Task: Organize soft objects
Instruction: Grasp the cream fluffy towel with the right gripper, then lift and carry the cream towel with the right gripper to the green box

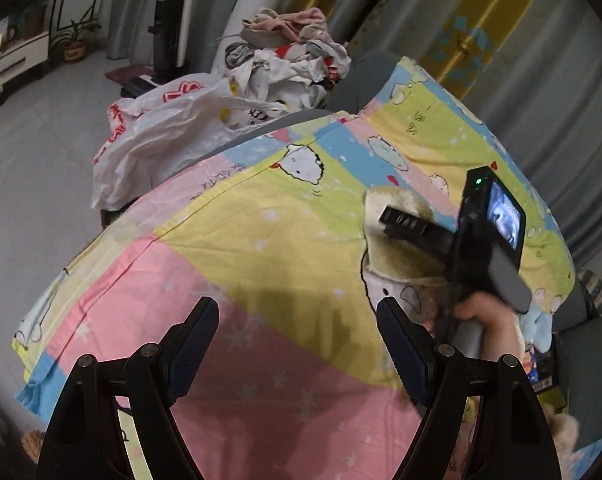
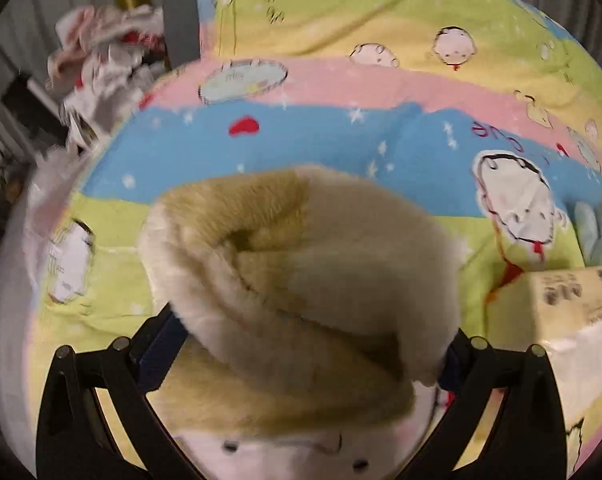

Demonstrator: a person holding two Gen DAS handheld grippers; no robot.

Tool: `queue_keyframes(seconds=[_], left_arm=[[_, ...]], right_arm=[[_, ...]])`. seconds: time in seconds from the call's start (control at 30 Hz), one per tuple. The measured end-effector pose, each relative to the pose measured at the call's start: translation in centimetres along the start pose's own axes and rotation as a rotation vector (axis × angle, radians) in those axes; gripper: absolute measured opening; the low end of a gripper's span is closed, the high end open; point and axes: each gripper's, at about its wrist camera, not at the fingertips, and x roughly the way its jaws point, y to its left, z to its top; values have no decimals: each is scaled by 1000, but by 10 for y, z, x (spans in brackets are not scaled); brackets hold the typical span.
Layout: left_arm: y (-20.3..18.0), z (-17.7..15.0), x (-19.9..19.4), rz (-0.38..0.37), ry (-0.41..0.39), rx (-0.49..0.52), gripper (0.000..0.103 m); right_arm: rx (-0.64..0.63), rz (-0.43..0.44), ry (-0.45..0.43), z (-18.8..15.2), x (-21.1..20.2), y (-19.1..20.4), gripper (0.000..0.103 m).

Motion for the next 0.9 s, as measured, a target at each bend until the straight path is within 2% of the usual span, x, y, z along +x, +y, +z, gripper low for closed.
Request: queue_keyframes(seconds=[0.03, 0.07, 0.1, 0.17, 0.23, 0.27, 0.33, 0.4, 0.57, 0.63, 0.73, 0.8, 0.9], left_arm=[[0, 0, 0, 5, 2, -5, 82], [0, 0, 1, 5, 5, -6, 82], [0, 0, 1, 1, 8, -6, 82], [-2, 0, 1, -16, 14, 0, 82], [-5, -1, 2, -27, 25, 10, 82], [-6, -1, 3, -30, 32, 18, 82], [-10, -3, 3, -34, 31, 35, 82], [-14, -4, 4, -52, 33, 46, 82], [-24, -12, 11, -157, 119, 68, 82], [-26, -13, 12, -165, 138, 71, 82], [-24, -13, 9, -172, 129, 64, 82], [-27, -14, 12, -190, 157, 80, 82], [-35, -21, 15, -210, 196, 108, 82]], right_arm=[[-27, 1, -27, -3, -2, 3, 95], [-48, 18, -44, -6, -5, 5, 84], [-57, 38, -52, -7, -8, 6, 78], [-76, 85, -51, -10, -21, 5, 48], [-79, 146, -20, -11, -30, 1, 32], [-72, 203, 10, -12, -34, -2, 29], [-58, 351, 85, -18, -42, -8, 29], [-67, 437, 138, -28, -53, -10, 29], [-113, 539, 218, -50, -91, -18, 31], [-108, 544, 267, -62, -95, -25, 34], [-106, 485, 311, -77, -96, -40, 38], [-97, 453, 323, -86, -99, -52, 49], [-54, 439, 279, -90, -109, -71, 69]])
